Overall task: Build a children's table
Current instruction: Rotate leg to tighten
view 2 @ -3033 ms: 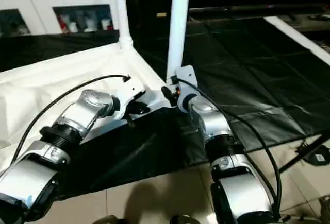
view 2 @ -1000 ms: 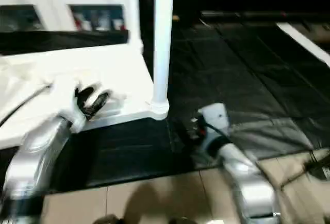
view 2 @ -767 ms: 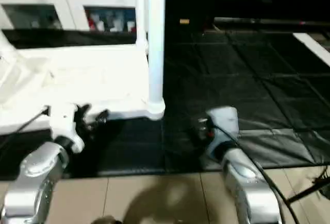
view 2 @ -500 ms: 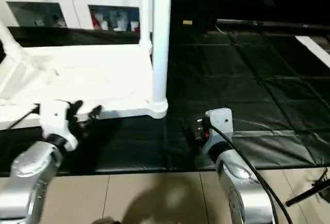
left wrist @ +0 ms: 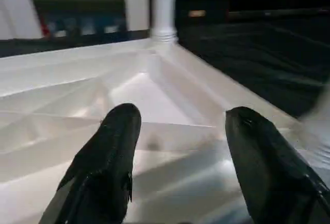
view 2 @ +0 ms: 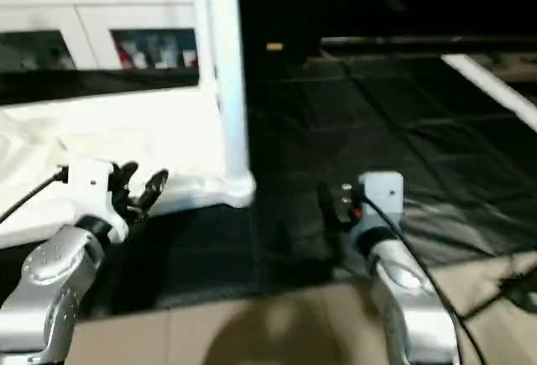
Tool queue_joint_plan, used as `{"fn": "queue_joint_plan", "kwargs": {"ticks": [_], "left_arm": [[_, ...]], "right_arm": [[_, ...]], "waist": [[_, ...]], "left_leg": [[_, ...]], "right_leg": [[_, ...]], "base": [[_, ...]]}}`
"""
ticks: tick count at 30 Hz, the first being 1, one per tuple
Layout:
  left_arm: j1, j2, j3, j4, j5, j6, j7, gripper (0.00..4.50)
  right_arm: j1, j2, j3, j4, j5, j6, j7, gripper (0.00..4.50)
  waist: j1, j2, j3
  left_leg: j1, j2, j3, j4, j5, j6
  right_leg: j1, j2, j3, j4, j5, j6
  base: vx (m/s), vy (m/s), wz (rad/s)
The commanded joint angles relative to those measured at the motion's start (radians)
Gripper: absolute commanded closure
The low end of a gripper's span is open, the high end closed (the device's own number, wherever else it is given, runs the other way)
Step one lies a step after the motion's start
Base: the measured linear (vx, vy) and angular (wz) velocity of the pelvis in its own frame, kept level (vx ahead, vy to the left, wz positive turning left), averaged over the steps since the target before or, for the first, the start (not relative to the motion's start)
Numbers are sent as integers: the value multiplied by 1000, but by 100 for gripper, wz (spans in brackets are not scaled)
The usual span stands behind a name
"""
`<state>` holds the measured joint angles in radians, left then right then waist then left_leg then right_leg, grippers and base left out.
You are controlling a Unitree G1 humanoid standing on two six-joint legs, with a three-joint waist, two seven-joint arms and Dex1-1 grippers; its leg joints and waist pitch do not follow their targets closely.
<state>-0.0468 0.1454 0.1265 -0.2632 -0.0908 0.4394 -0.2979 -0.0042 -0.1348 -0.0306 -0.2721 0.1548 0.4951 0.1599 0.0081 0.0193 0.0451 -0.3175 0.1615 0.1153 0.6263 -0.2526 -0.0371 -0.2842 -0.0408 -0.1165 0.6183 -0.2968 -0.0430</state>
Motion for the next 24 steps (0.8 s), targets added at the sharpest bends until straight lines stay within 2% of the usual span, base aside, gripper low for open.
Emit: {"fn": "queue_joint_plan", "kwargs": {"ticks": [1,2,3,4,5,6,7,8,9,10,11,12,13,14,15,16,17,18,19,20,21,22,23,24], "left_arm": [[-12,-2,-4,-8,-9,13,7,154],[-12,-2,-5,-9,-11,14,7,154],[-13,-2,-8,-11,-12,17,9,154],[-13,-2,-10,-11,-12,18,10,154],[-13,-1,-11,-11,-14,19,11,154],[-13,0,-13,-12,-16,19,11,154],[-12,0,-13,-12,-17,20,12,154],[-12,0,-13,-12,-18,24,13,154],[-11,0,-12,-13,-18,27,15,154],[-10,1,-12,-11,-21,27,12,154],[-9,5,-15,-10,-23,30,6,154],[-4,21,-28,-8,-29,38,-22,154],[-4,25,-31,-9,-31,38,-30,154],[-1,43,-46,-9,-37,39,-63,154],[1,62,-62,-9,-44,37,-101,154],[-1,73,-69,-10,-47,39,-118,154],[-2,89,-80,-11,-51,43,-145,154],[-11,148,-119,-18,-78,62,-235,154],[-18,176,-136,-19,-88,76,-273,154],[-26,203,-151,-17,-93,86,-308,154],[-42,239,-170,-10,-88,96,-345,154],[-52,257,-179,-4,-84,100,-362,154],[-80,293,-199,19,-77,110,-403,154],[-97,314,-209,33,-82,115,-437,154]], "right_arm": [[0,-21,6,-18,-14,6,7,0],[0,-28,15,-20,-26,6,9,0],[1,-35,27,-22,-34,4,17,0],[1,-23,17,-21,-19,11,15,0],[1,-16,9,-21,-8,14,14,0],[0,-19,10,-22,-4,16,20,0],[-1,-25,14,-22,-4,17,27,0],[-2,-29,17,-23,-6,19,30,0],[-3,-33,20,-22,-8,21,33,0],[-6,-42,25,-20,-15,21,39,0],[-7,-48,29,-19,-16,21,41,0],[-11,-58,36,-18,-15,24,50,0],[-11,-60,37,-18,-14,25,52,0],[-14,-68,41,-17,-9,25,64,0],[-17,-77,44,-17,-5,23,81,0],[-19,-80,46,-16,-5,24,86,0],[-23,-84,47,-14,-5,26,92,0],[-35,-97,52,-8,-2,34,113,0],[-40,-103,55,-5,-2,35,122,0],[-44,-110,58,-2,-3,31,131,0],[-49,-124,66,-1,-10,19,144,0],[-51,-132,70,1,-15,11,151,0],[-54,-142,68,9,-20,-13,158,0],[-57,-146,63,15,-18,-18,158,0]], "waist": [[-49,28,-60],[-63,13,-67],[-59,3,-52],[-66,-15,-59],[-33,-56,-54],[7,-62,-60],[12,-64,-59],[24,-56,-60],[18,-42,-48],[19,-24,-56],[11,12,-52],[-24,33,-63],[-29,33,-78],[-34,28,-93],[-23,10,-91],[-12,-20,-86],[2,-33,-81],[17,-39,-76],[22,-35,-72],[17,-24,-67],[9,-15,-59],[6,-13,-55],[4,-11,-48],[2,-12,-37]], "left_leg": [[129,160,-133,-133,-212,227],[158,176,-154,-117,-80,372],[136,153,-124,-103,4,453],[119,120,-103,-94,21,451],[13,-21,11,-31,-70,357],[-81,-48,3,84,-85,263],[-120,-27,-16,118,-47,206],[-133,-26,-23,114,25,117],[-136,-6,-25,64,101,93],[-125,1,-23,21,156,97],[-75,24,-22,-56,231,122],[-26,87,-91,-67,240,226],[25,119,-119,-46,352,292],[52,146,-160,-22,689,387],[39,123,-155,-4,987,389],[-20,50,-105,-4,894,311],[-47,17,-70,-6,746,269],[-69,1,-38,-29,444,197],[-69,9,-36,-40,309,160],[-60,24,-37,-63,129,99],[-52,34,-38,-79,6,60],[-48,38,-38,-85,-49,45],[-41,43,-33,-97,-154,23],[-40,43,-24,-107,-258,-8]], "right_leg": [[-75,-40,34,32,-94,-92],[-129,-59,53,71,-39,-16],[-150,-74,75,72,-4,28],[-136,-85,90,40,40,21],[-31,-101,148,-68,72,-48],[83,-210,255,-127,-65,-168],[109,-228,255,-117,-91,-202],[98,-189,217,-107,-54,-244],[83,-159,169,-104,-6,-273],[75,-127,139,-94,23,-264],[40,-72,74,-79,52,-199],[-15,-16,52,15,102,-121],[-60,-32,67,31,126,-89],[-94,-76,102,45,204,-28],[-106,-104,136,26,308,42],[-66,-111,148,-8,398,56],[-47,-107,146,-17,434,36],[-22,-108,145,-23,465,25],[-18,-112,142,-26,424,13],[-16,-101,131,-30,310,-38],[-23,-86,123,-36,201,-92],[-28,-83,123,-38,155,-113],[-33,-82,124,-48,58,-143],[-41,-84,129,-60,-80,-150]], "base": [[197,30,8],[167,1,8],[167,1,8],[141,-32,6],[124,-47,9],[124,-47,9],[134,-50,-1],[134,-26,-14],[134,-26,-14],[128,-4,-3],[141,45,-5],[141,45,-5],[146,57,0],[97,20,1],[97,20,1],[0,0,0],[0,0,0],[0,0,0],[0,0,0],[-69,-23,-4],[-69,-23,-4],[-83,-11,1],[-86,-4,4],[-86,-4,4]]}}
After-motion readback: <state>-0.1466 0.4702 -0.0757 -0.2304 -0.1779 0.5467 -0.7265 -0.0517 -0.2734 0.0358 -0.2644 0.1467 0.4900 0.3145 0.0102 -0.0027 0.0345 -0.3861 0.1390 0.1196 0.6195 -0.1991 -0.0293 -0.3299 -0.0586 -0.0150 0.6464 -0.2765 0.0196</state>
